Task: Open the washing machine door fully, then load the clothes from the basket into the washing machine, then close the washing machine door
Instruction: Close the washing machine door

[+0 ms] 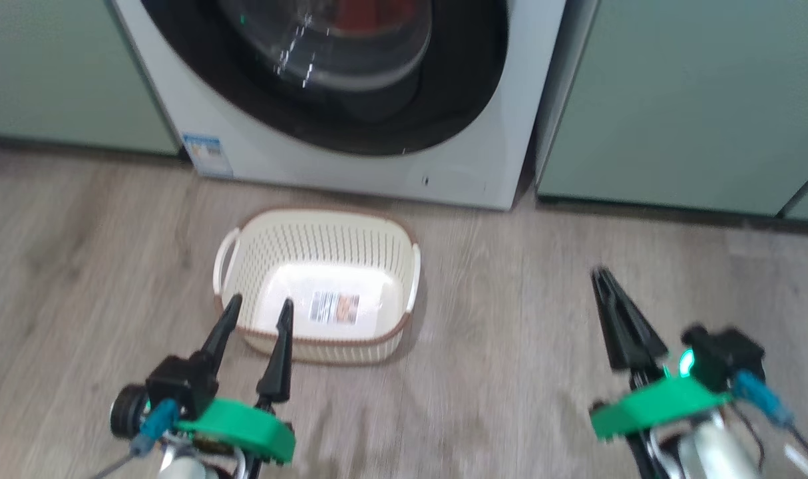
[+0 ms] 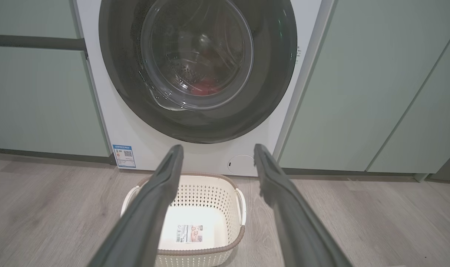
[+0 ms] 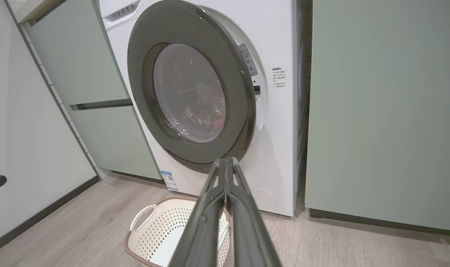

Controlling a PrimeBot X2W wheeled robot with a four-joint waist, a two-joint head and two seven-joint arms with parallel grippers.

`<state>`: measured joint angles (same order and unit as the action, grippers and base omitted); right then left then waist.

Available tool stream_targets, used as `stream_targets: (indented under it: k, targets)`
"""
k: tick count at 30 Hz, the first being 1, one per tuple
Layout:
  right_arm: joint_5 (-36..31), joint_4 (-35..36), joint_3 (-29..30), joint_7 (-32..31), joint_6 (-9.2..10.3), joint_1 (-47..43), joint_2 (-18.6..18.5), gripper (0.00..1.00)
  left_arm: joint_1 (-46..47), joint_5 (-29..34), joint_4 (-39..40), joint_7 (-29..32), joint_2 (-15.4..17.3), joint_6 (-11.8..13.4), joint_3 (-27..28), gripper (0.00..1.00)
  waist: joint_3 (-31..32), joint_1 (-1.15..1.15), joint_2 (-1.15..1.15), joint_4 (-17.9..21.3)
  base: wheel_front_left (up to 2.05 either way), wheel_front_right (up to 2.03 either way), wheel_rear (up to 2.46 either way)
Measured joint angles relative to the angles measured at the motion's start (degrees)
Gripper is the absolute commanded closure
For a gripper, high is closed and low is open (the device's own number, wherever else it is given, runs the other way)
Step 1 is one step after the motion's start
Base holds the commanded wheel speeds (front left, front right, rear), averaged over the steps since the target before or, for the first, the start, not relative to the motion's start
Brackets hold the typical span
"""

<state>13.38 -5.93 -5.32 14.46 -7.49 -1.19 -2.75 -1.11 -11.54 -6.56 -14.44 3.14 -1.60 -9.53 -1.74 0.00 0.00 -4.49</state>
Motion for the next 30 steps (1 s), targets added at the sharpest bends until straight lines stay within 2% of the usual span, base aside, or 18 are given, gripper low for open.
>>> stream_targets:
  k: [6,14,20,30]
  targets:
    - [-1.20,-0.74,-4.27,0.00,0.00,13.45,-3.05,1.00,5.59,-0.27,1.19,-0.01,-0.20,-1.01,-0.19,0.00,-6.44,0.01,0.00,-1.43,0.00,0.00,0.00]
    - [-2.79,-9.59,-15.24,0.01,0.00,37.15,-9.95,1.00,11.46,-1.46,2.16,-0.01,-0.44,-2.33,-0.29,0.00,-16.79,0.02,0.00,-3.85,0.00,0.00,0.00]
    - [-1.40,-18.25,-17.81,0.18,0.00,52.29,-12.29,1.00,15.24,-2.66,2.60,-0.01,-0.75,-2.80,-0.37,0.00,-23.31,0.03,0.00,-5.69,0.00,0.00,0.00]
    - [-0.73,-32.21,-20.85,0.18,-0.01,67.29,-14.19,1.00,17.87,-4.11,3.39,-0.01,-0.92,-3.02,-0.65,0.00,-28.92,0.01,0.00,-8.84,0.00,0.00,0.00]
